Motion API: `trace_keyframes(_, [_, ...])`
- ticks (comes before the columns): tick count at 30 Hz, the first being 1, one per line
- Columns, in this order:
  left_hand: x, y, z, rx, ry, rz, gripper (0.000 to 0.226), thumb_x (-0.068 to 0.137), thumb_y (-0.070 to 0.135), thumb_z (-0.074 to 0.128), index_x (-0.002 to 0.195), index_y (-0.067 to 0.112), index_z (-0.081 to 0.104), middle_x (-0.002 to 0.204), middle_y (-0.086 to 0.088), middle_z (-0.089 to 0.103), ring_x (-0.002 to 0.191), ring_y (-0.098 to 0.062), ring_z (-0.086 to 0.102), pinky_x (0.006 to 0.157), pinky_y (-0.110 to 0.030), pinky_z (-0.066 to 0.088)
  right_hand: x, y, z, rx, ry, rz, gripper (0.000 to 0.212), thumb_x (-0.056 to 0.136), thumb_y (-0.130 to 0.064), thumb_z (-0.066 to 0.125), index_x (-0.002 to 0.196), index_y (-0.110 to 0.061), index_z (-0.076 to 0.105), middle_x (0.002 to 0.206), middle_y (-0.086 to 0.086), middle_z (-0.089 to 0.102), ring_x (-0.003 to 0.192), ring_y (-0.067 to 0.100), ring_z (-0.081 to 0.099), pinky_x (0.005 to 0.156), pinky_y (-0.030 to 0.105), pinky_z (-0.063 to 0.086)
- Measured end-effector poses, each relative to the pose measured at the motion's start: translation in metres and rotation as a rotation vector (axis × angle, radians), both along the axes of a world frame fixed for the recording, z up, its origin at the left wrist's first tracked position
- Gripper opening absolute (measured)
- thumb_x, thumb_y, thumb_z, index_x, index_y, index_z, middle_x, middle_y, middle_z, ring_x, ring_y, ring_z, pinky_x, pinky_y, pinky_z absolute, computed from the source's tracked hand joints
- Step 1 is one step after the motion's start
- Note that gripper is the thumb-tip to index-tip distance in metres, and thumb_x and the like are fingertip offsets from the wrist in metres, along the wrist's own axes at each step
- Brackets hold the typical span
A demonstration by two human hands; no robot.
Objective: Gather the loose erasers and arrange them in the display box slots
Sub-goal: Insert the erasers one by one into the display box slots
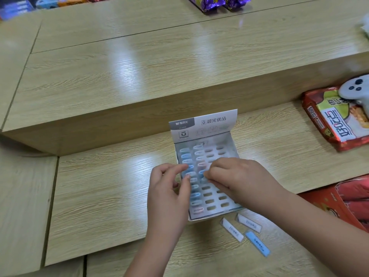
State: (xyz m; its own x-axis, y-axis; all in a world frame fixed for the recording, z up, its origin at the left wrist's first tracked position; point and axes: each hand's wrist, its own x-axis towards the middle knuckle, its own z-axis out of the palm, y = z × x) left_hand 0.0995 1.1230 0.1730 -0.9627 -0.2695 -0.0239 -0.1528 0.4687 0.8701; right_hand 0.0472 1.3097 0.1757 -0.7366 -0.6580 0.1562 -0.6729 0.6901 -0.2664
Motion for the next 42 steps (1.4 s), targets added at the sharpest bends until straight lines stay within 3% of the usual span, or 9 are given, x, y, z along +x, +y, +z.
trace_keyframes(5, [0.003,-0.002,0.001,0.005,0.014,-0.027,0.025,0.093,0.024,0.065,0.114,0.037,0.067,0.110,0.024,0.050,0.090,-0.001,0.059,0.070,-0.016,0.050,0.005,0.007,0.008,-0.125,-0.004,-0.061,0.028,0.090,-0.039,0.052,0.110,-0.027,0.067,0.086,-0.011,0.072,0.072,0.013,0.069,0.050,0.029,0.052])
trace_keyframes(11, [0.010,0.001,-0.001,0.000,0.044,-0.049,0.026,0.093,0.022,0.062,0.116,0.034,0.066,0.117,0.018,0.052,0.100,0.000,0.058,0.072,-0.015,0.049,0.009,0.012,0.003,-0.057,0.037,-0.009,0.029,0.088,-0.024,0.051,0.109,-0.024,0.070,0.090,-0.008,0.071,0.078,0.019,0.068,0.048,0.032,0.052])
trace_keyframes(16, [0.032,0.006,0.009,-0.119,0.222,-0.020,0.024,0.095,0.019,0.056,0.116,0.025,0.066,0.123,0.007,0.054,0.116,-0.005,0.054,0.090,-0.025,0.048,0.022,0.025,0.013,-0.287,0.004,-0.136,0.025,0.090,-0.016,0.060,0.111,-0.018,0.071,0.108,-0.005,0.070,0.099,0.013,0.065,0.080,0.028,0.053])
trace_keyframes(20, [0.087,0.027,-0.005,-0.181,0.497,-0.206,0.018,0.090,0.013,0.058,0.096,0.013,0.074,0.095,-0.006,0.065,0.087,-0.021,0.064,0.076,-0.028,0.049,0.066,0.061,0.009,-0.572,0.006,-0.512,0.022,0.090,-0.005,0.058,0.104,-0.015,0.072,0.097,-0.013,0.068,0.091,0.003,0.064,0.079,0.020,0.049])
trace_keyframes(23, [0.120,0.045,-0.052,-0.132,0.248,-0.402,0.017,0.089,0.022,0.059,0.100,0.025,0.072,0.097,0.006,0.067,0.078,-0.011,0.064,0.067,-0.026,0.054,0.110,0.085,-0.020,-0.561,-0.097,-0.692,0.022,0.088,-0.003,0.061,0.101,-0.016,0.072,0.095,-0.011,0.066,0.088,0.006,0.064,0.075,0.020,0.049])
trace_keyframes(27, [0.125,0.065,-0.109,-0.161,-0.168,-0.401,0.027,0.088,0.033,0.056,0.111,0.029,0.069,0.105,0.017,0.058,0.077,0.003,0.061,0.069,-0.029,0.056,0.158,0.106,-0.088,-0.373,-0.423,-0.804,0.021,0.092,-0.016,0.061,0.109,-0.026,0.067,0.101,-0.015,0.060,0.088,0.003,0.060,0.074,0.030,0.054])
trace_keyframes(34, [0.091,0.091,-0.167,-0.232,-0.503,-0.060,0.017,0.089,0.034,0.064,0.099,0.021,0.067,0.094,-0.001,0.071,0.095,-0.028,0.064,0.072,-0.031,0.046,0.146,0.089,-0.147,-0.101,-0.530,-0.772,0.039,0.088,-0.037,0.051,0.124,-0.024,0.061,0.115,-0.002,0.060,0.107,0.022,0.055,0.088,0.034,0.048])
trace_keyframes(38, [0.076,0.111,-0.172,-0.260,-0.613,0.098,0.042,0.082,0.053,0.069,0.104,0.017,0.066,0.102,-0.005,0.069,0.099,-0.030,0.065,0.072,-0.033,0.047,0.112,0.072,-0.157,0.048,-0.556,-0.724,0.037,0.089,-0.038,0.058,0.122,-0.022,0.060,0.117,0.006,0.054,0.111,0.028,0.050,0.086,0.037,0.046])
trace_keyframes(42, [0.072,0.125,-0.173,-0.281,-0.703,0.141,0.038,0.080,0.050,0.074,0.103,0.021,0.066,0.112,-0.008,0.057,0.102,-0.032,0.061,0.072,-0.033,0.043,0.100,0.066,-0.164,0.111,-0.521,-0.739,0.033,0.088,-0.039,0.060,0.114,-0.019,0.060,0.113,0.007,0.055,0.107,0.029,0.051,0.082,0.036,0.044])
